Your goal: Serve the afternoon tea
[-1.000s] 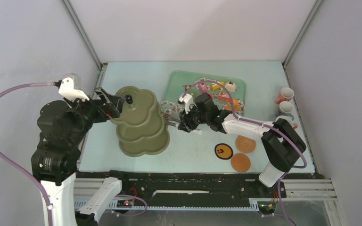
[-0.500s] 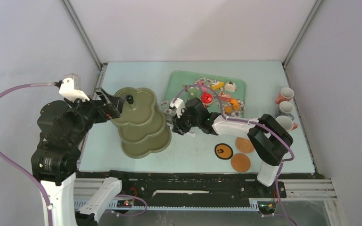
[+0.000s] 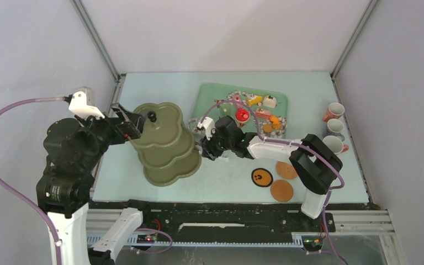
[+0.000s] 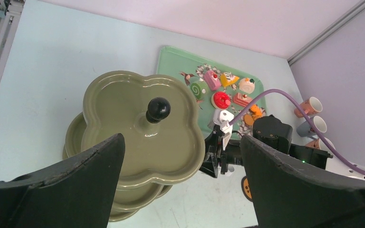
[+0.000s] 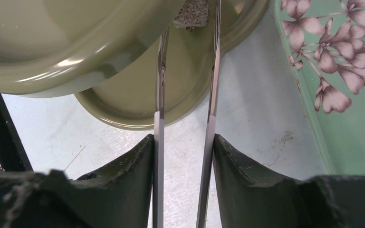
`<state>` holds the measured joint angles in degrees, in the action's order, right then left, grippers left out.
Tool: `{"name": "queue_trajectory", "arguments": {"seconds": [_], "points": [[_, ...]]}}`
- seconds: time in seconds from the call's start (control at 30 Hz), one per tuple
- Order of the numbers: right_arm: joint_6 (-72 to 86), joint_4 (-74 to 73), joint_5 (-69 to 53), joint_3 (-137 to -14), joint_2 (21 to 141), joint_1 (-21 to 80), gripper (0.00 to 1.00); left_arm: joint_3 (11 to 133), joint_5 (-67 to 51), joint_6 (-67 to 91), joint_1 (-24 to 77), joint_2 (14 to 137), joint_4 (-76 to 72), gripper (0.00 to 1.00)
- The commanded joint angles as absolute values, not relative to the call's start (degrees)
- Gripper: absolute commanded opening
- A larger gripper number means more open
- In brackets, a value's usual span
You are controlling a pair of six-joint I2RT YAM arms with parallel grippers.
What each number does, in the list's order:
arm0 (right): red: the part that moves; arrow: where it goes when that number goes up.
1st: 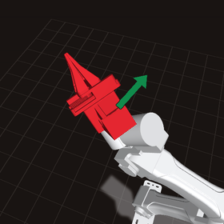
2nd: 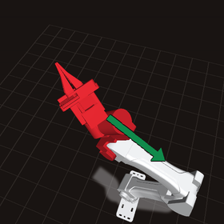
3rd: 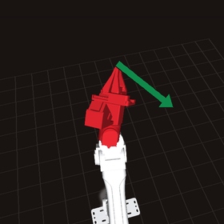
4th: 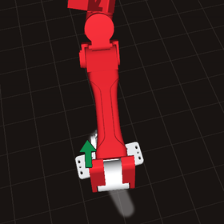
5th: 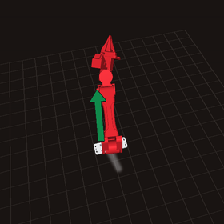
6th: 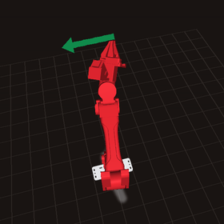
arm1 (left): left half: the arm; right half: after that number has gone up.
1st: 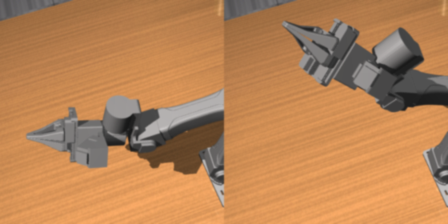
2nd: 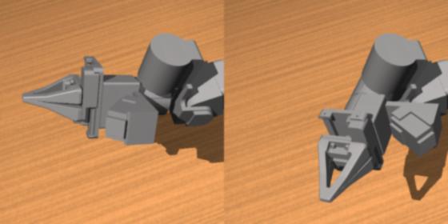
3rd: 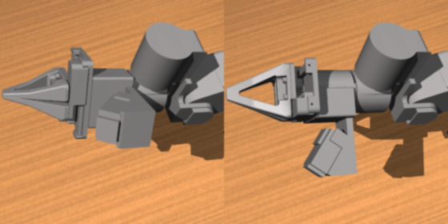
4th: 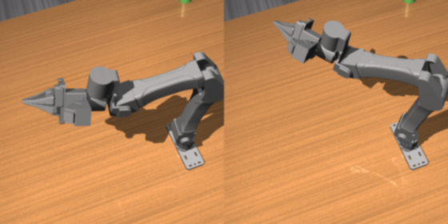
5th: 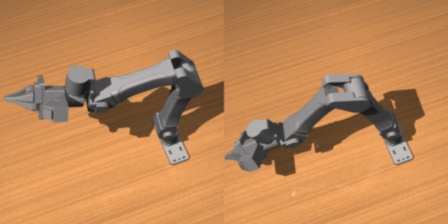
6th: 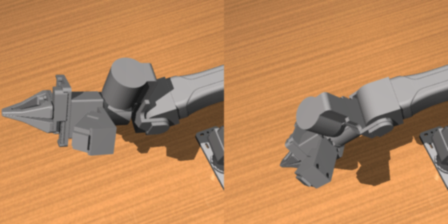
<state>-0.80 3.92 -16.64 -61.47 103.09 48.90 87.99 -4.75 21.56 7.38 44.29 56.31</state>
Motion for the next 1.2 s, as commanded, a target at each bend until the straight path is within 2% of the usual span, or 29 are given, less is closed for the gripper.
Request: {"name": "queue_trajectory", "arguments": {"seconds": [0.0, 0.13, 0.4, 0.83, 1.17], "points": [[-0.63, 4.39, -16.28, -64.05, 100.72, 49.25, 0.5, 88.8, -5.89, 22.09, 7.56, 43.71, 55.0, 0.98], [-0.44, 4.33, -17.06, -64.08, 100.38, 49.26, 0.53, 88.43, -5.78, 22.1, 7.6, 43.42, 54.86, 0.98], [-0.63, 1.79, -17.22, -63.09, 97.18, 49.28, 0.52, 88.18, -5.41, 21.89, 7.6, 43.2, 54.8, 0.98], [-0.34, -9.24, -13.29, -53.89, 84.69, 46.78, 0.47, 86.64, -5.41, 21.95, 7.57, 42.87, 53.3, 0.98], [6.61, -15.28, -7.91, -48.19, 69.99, 37.78, 0.47, 85.49, -6.01, 22.13, 7.58, 42.84, 52.6, 0.98]]}}
